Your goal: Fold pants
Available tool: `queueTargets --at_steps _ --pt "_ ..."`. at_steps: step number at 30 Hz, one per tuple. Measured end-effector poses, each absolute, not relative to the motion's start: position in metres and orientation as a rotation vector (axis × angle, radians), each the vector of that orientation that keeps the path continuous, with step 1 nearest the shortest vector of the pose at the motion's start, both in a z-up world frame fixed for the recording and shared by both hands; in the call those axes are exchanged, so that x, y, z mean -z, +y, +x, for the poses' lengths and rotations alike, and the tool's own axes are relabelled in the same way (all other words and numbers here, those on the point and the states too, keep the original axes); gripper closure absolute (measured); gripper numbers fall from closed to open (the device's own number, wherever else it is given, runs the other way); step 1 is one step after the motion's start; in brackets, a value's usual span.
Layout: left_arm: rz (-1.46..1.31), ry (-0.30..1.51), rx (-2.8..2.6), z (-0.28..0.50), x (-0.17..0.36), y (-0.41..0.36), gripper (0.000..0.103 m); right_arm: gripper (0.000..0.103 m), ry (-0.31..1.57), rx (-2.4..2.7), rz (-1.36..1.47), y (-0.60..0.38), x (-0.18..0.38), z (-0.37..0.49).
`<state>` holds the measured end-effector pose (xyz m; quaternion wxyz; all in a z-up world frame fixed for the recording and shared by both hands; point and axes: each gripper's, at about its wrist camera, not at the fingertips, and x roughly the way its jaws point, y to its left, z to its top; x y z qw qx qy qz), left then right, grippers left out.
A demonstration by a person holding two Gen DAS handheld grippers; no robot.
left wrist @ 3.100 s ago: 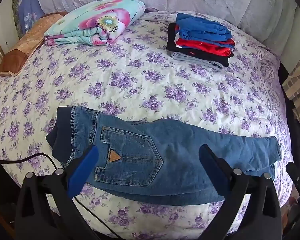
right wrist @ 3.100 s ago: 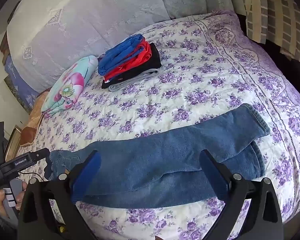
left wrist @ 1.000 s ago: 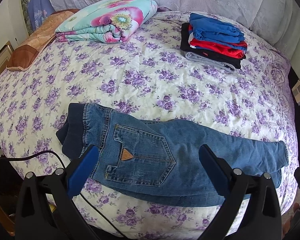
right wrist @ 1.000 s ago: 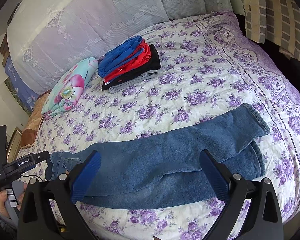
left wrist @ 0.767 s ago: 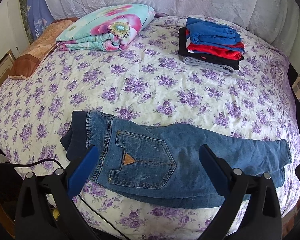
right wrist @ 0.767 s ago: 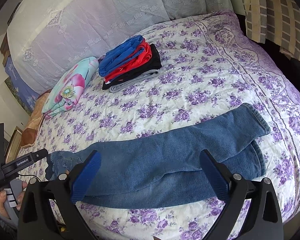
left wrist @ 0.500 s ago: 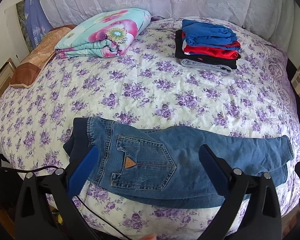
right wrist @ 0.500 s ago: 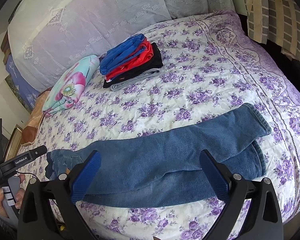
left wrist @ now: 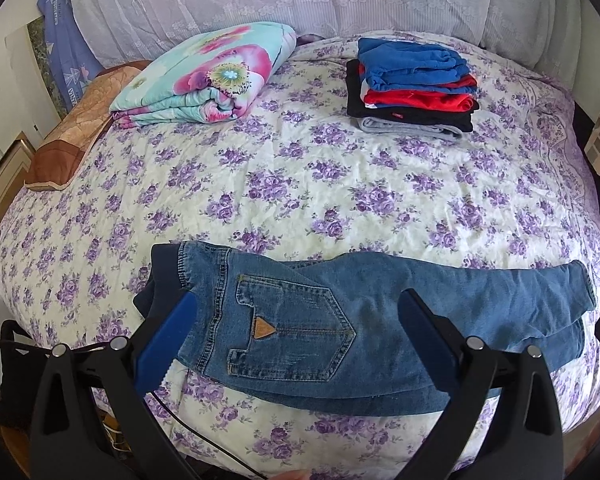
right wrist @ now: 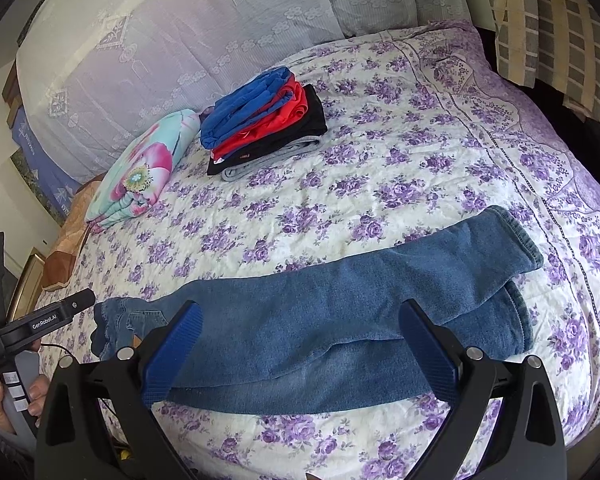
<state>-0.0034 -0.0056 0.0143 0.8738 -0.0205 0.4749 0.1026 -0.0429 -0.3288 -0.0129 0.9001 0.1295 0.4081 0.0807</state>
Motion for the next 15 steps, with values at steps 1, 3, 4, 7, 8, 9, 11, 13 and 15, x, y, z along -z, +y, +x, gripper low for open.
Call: queueTargets --at_steps 1,3,4,7,8,9,11,13,15 --pt "-0.042 0.993 -0.215 -0.0034 -0.0143 -0.0055 0.005 0.004 0.844 -0.168 0.268 -0.3283 0.0129 -0.0428" --pt "-0.041 0.992 -0.214 -0.0035 -0.0145 -0.0056 0.005 0.004 0.844 -0.167 0.267 -0.3287 0.0127 -0.0428" --pt "-0.042 0.991 -0.215 -0.0034 -0.0145 -0.0058 0.005 0.004 0.844 -0.167 0.267 -0.3287 0.0126 -0.0428" --pt "-0.042 0.992 -0.215 -0.0035 -0.0145 -0.0059 0.005 0.004 0.843 -0.167 0.267 -0.3285 0.0129 -0.0430" --pt "-0.042 0.991 -0.215 -0.0035 -0.0145 -0.0059 0.005 0.004 0.843 -0.167 0.267 -0.3284 0.0129 -0.0430" --pt "-0.042 0.991 -0.215 -0.0035 -0.0145 -0.0060 0.005 0.004 0.843 -0.167 0.267 -0.3285 0.0129 -0.0431" --pt "-0.042 0.992 -0.215 -0.0034 -0.0144 -0.0060 0.005 0.004 0.843 -0.167 0.268 -0.3284 0.0130 -0.0431" --pt "-0.043 0.993 -0.215 -0.0035 -0.0144 -0.0060 0.005 0.004 0.844 -0.167 0.267 -0.3286 0.0130 -0.0432" --pt "-0.048 0.998 -0.210 -0.0036 -0.0135 -0.0062 0.005 0.004 0.845 -0.168 0.269 -0.3288 0.0132 -0.0432"
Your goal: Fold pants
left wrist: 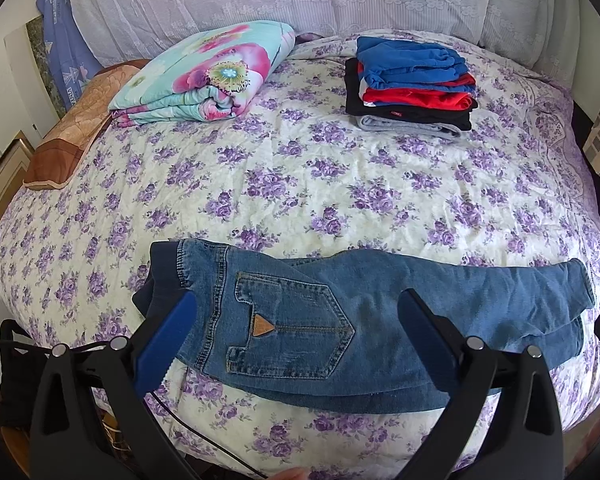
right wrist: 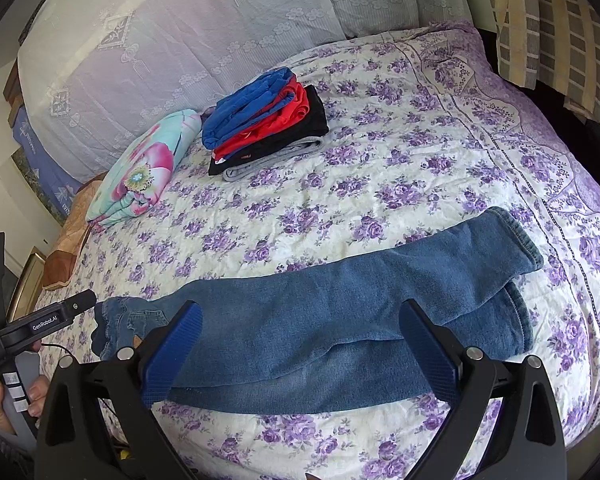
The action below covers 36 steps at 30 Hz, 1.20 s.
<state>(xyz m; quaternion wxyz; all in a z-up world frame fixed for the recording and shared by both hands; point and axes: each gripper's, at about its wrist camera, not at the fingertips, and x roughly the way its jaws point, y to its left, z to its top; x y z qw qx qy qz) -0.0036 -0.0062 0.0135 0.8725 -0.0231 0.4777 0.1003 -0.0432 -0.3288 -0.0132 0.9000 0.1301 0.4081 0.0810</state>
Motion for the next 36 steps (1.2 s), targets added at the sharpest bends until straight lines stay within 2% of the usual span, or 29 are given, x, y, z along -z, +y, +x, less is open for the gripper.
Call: queueTargets --at_steps 6,10,14,24,28,30,31,32,33,34,36 --pt "-0.240 1.139 -0.162 -0.003 0.026 0.038 0.005 0.004 0.889 -0.181 0.399 -0.364 0.036 -0.040" --pt "-0.368 1.218 -0.270 -0.021 0.060 0.090 0.005 0.004 0.953 -0.170 0.665 -0.420 0.077 -0.048" --pt "-0.508 1.275 -0.307 -0.033 0.078 0.118 0.005 0.004 0.920 -0.083 0.892 -0.460 0.107 -0.064" --pt "-0.606 1.307 -0.299 -0.034 0.082 0.100 0.005 0.007 0.869 -0.100 1.159 -0.489 0.153 -0.032" --pt "-0.671 1.302 -0.328 -0.046 0.081 0.092 0.005 0.035 0.878 -0.195 1.226 -0.496 0.170 -0.012" --pt "-0.704 1.305 -0.362 -0.054 0.081 0.088 0.005 0.043 0.913 -0.209 1.214 -0.496 0.178 -0.001" --pt "-0.721 1.309 -0.376 -0.058 0.082 0.086 0.005 0.053 0.929 -0.209 1.221 -0.497 0.181 0.003" --pt "-0.740 1.313 -0.386 -0.062 0.083 0.085 0.005 0.068 0.941 -0.209 1.227 -0.498 0.185 0.004" --pt "-0.764 1.312 -0.393 -0.065 0.084 0.085 0.005 0.076 0.949 -0.218 1.225 -0.498 0.187 0.006" --pt "-0.792 1.306 -0.395 -0.069 0.084 0.087 0.005 0.091 0.949 -0.243 1.221 -0.498 0.187 0.008" --pt "-0.854 1.283 -0.399 -0.076 0.084 0.092 0.005 0.095 0.938 -0.264 1.200 -0.497 0.184 0.007"
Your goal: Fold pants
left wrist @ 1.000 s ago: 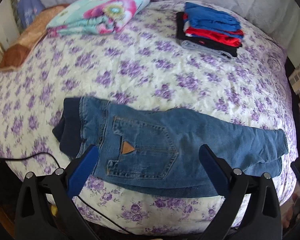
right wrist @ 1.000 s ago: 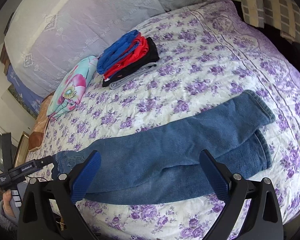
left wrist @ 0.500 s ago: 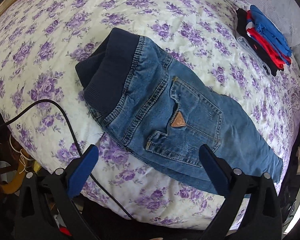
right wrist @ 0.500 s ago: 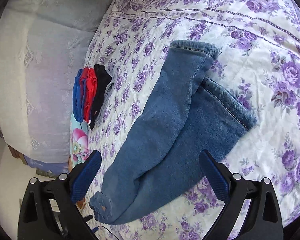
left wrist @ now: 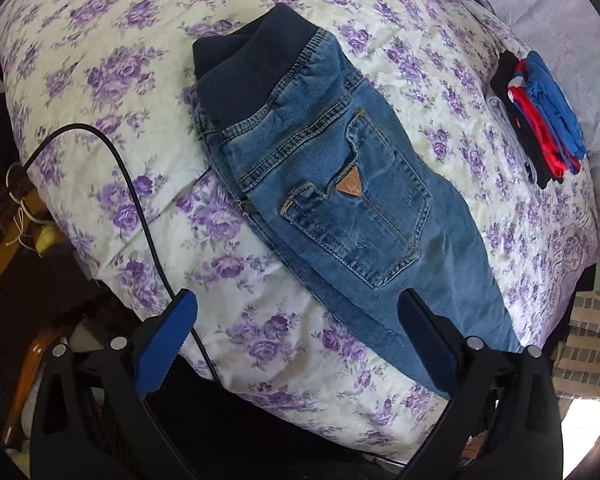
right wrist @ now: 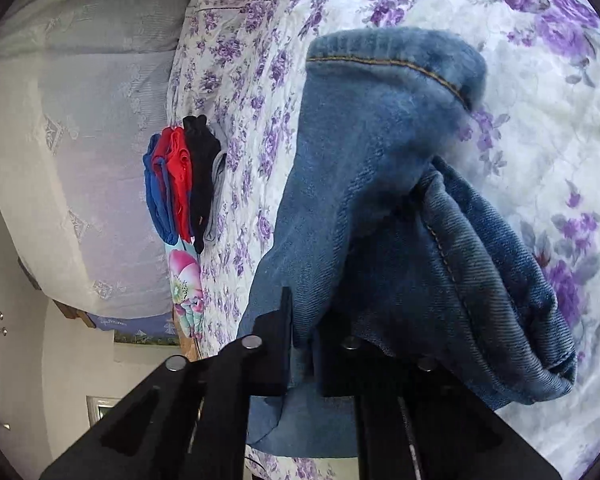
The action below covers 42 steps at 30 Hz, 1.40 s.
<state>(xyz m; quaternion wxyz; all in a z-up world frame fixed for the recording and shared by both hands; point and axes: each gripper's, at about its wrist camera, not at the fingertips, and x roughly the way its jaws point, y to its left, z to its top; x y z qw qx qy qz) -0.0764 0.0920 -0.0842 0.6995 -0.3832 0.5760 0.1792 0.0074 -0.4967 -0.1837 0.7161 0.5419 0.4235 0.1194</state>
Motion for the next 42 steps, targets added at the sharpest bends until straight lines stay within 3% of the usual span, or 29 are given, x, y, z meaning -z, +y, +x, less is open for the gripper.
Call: queueTargets --at_steps 7,15,20,23,24,26,28,34,42 --pt "-1.067 1.204 -0.351 -0.084 0.090 0.136 0.005 0.096 0.869 -0.243 1.157 -0.504 0.150 -0.012" --pt "-1.048 1.289 -0.259 -0.047 0.122 0.172 0.005 0.100 0.712 -0.132 1.090 -0.503 0.093 -0.055" --pt "-0.975 1.275 -0.191 -0.026 0.119 0.180 0.005 0.096 0.770 -0.054 1.112 -0.476 0.101 -0.076" --pt "-0.965 1.276 -0.163 -0.021 0.112 0.185 0.014 0.095 0.789 -0.040 1.144 -0.465 0.107 -0.085" --pt "-0.962 1.275 -0.157 -0.020 0.109 0.187 0.016 0.093 0.795 -0.038 1.139 -0.462 0.108 -0.088" --pt "-0.952 1.254 -0.159 -0.020 0.104 0.188 0.017 0.079 0.818 -0.032 1.115 -0.463 0.110 -0.086" --pt "-0.950 1.246 -0.170 -0.018 0.105 0.186 0.031 0.075 0.834 -0.027 1.110 -0.468 0.113 -0.081" --pt "-0.883 1.290 -0.227 -0.013 0.111 0.181 0.037 0.075 0.853 -0.038 1.139 -0.475 0.127 -0.059" --pt "-0.908 1.274 -0.242 -0.018 0.114 0.175 0.034 0.075 0.894 -0.019 1.218 -0.484 0.156 -0.043"
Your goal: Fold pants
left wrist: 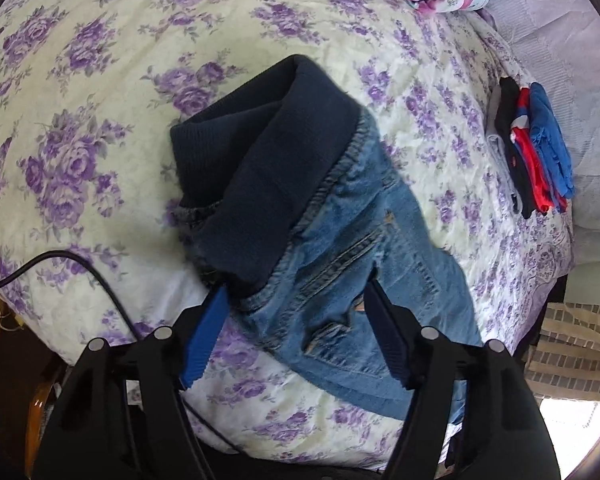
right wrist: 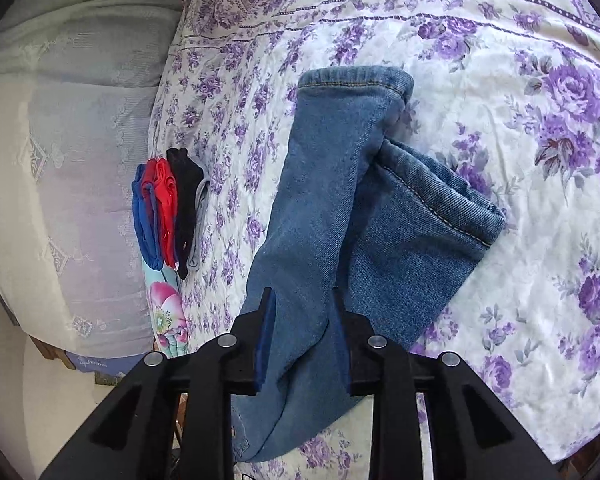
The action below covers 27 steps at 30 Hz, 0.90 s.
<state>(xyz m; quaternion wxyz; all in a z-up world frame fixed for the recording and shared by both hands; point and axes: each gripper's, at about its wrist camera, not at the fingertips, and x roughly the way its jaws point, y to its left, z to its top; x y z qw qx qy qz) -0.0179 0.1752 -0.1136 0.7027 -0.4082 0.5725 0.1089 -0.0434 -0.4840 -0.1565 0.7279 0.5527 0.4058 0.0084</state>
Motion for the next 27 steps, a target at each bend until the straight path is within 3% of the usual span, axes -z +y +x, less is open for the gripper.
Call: queueTargets --at_steps 2,4,8,9,12,13,14,25,26,27 --pt "-0.828 1.272 -0.254 -0.007 0.110 0.166 0.033 0.075 0.925 -0.024 1.213 -0.481 0.162 -0.036" --pt "-0.785 1.309 -0.272 0.005 0.118 0.162 0.024 0.075 0.961 -0.023 1.213 -0.477 0.169 -0.029" --pt "-0.800 1.335 -0.325 0.008 0.125 0.162 0.022 0.075 0.968 -0.016 1.234 -0.474 0.181 -0.028" --pt "-0.799 1.332 -0.321 0.009 0.122 0.162 0.025 0.075 0.962 -0.018 1.238 -0.473 0.184 -0.029" --pt "-0.811 1.328 -0.331 0.008 0.111 0.171 0.061 0.078 0.953 -0.042 1.225 -0.471 0.185 -0.030" --pt "-0.827 1.327 -0.320 0.007 0.107 0.174 0.080 0.094 0.944 -0.061 1.209 -0.469 0.183 -0.030" --pt "-0.847 1.322 -0.310 0.006 0.104 0.179 0.085 0.098 0.932 -0.075 1.186 -0.467 0.179 -0.026" --pt "-0.897 1.136 -0.210 0.018 0.039 0.181 0.088 0.099 0.809 -0.194 1.136 -0.469 0.127 -0.005" --pt "-0.886 1.115 -0.199 0.027 0.032 0.180 0.090 0.099 0.800 -0.210 1.129 -0.468 0.121 0.001" --pt "-0.881 1.086 -0.189 0.035 0.026 0.182 0.103 0.099 0.792 -0.225 1.122 -0.469 0.115 0.009"
